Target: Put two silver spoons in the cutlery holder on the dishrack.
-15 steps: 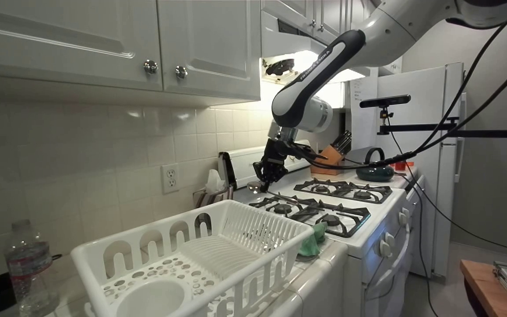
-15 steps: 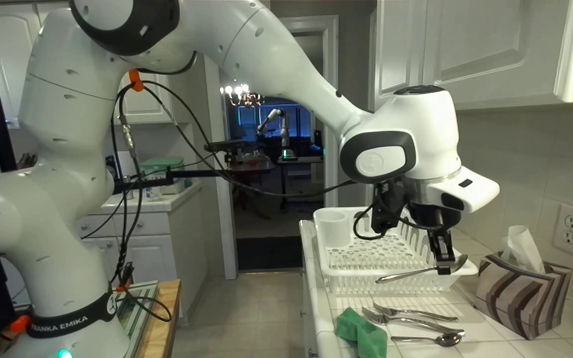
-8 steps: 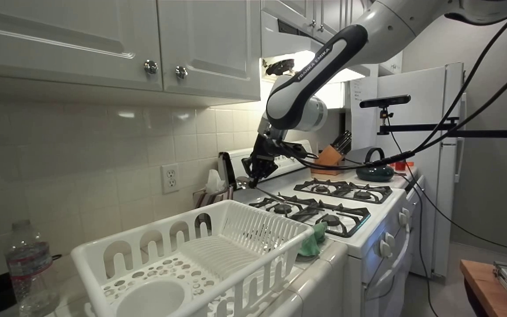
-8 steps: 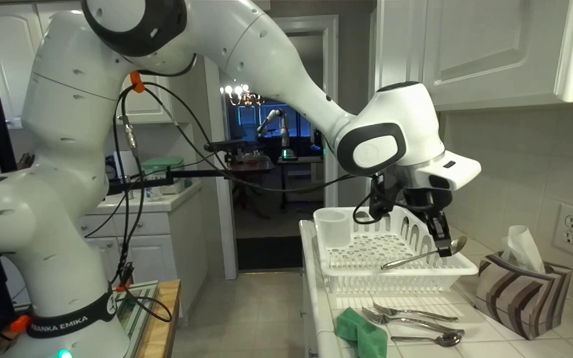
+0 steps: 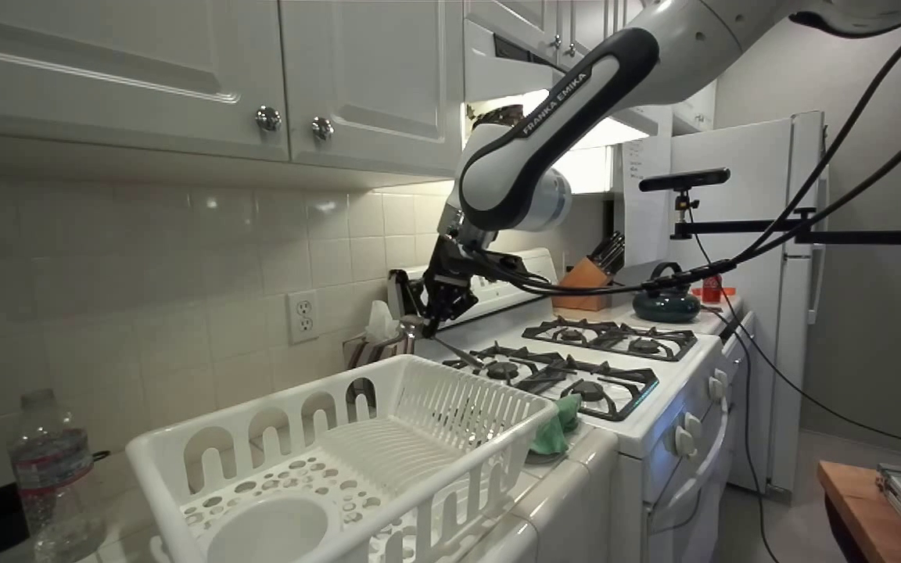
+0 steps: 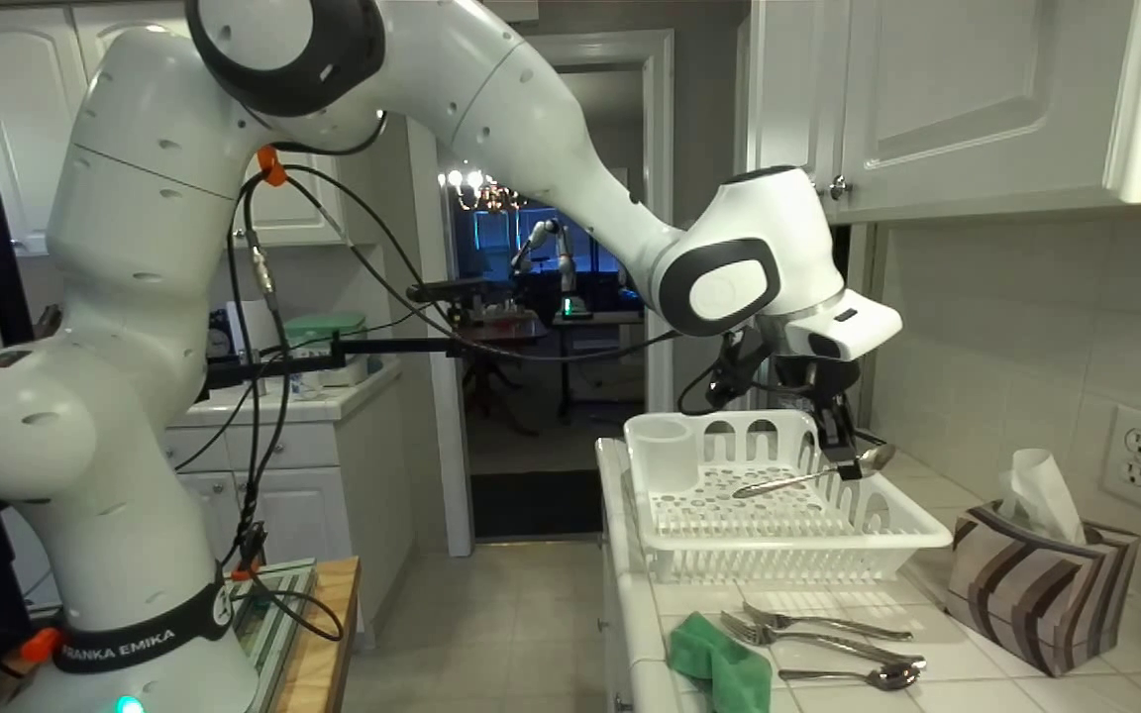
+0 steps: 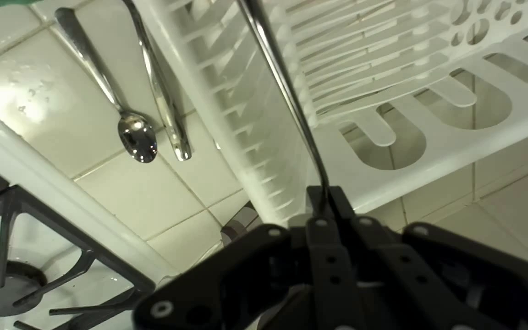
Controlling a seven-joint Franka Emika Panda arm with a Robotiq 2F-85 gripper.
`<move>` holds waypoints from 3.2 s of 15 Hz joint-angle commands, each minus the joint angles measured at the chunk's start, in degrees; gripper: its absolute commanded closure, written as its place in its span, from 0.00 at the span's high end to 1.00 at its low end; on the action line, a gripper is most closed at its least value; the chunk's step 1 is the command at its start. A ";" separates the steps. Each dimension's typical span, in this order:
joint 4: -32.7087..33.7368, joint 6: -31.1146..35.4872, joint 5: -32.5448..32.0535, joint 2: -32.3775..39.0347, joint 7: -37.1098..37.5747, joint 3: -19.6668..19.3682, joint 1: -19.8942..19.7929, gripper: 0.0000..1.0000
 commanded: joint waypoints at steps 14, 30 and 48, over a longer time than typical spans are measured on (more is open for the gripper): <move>-0.01 2.75 2.05 -1.64 9.15 4.45 4.79 0.04; 4.59 10.27 -5.53 1.91 20.26 1.05 15.40 0.01; 9.94 18.28 -5.79 10.93 23.59 -9.82 31.11 0.01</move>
